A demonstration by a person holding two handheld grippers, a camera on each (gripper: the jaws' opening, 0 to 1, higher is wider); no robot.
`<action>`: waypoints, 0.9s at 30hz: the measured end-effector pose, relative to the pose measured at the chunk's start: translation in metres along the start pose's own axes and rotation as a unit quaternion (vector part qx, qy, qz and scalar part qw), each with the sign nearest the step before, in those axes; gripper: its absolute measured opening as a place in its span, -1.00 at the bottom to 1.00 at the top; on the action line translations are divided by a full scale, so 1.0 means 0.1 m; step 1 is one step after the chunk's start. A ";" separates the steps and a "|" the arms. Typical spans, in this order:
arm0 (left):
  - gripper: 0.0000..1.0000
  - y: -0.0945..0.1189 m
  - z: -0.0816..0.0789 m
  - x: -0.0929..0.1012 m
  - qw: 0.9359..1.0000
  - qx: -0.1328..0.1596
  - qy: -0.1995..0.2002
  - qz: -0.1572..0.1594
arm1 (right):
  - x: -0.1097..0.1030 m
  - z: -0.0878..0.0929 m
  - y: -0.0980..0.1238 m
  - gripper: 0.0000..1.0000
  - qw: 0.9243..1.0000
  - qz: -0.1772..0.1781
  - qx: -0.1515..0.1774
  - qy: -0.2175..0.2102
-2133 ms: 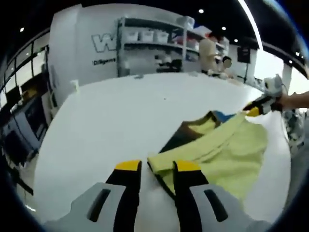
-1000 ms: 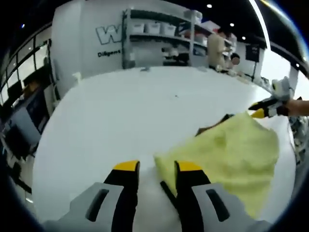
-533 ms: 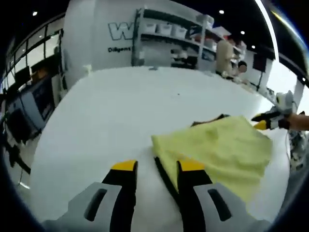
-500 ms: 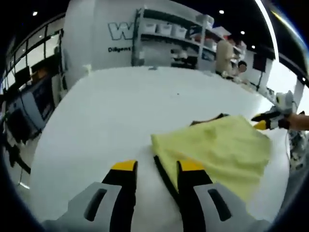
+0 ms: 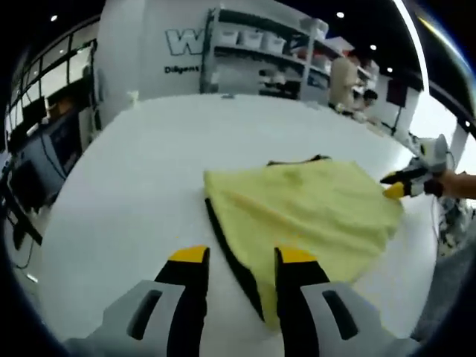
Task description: Fold the garment on the visible template until the final outline fits inside the template.
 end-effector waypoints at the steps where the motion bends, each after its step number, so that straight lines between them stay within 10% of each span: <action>1: -0.41 0.02 0.04 0.02 1.000 -0.004 -0.004 0.000 | -0.02 0.04 0.02 -0.43 1.000 -0.003 -0.001 -0.001; 27: -0.73 0.38 0.36 0.24 0.998 -0.013 0.054 -0.016 | -0.25 0.45 0.35 -0.53 0.999 -0.030 -0.009 -0.026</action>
Point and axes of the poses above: the point that each gripper's makers call its tool centre point, and the gripper's own axes: y roughly backward along the fingers, x roughly to its right, z roughly out of its underside, the point moved 2 cm from there along y, roughly backward along the fingers, and after that the axes turned 13 degrees about -y, right-handed, at the moved point
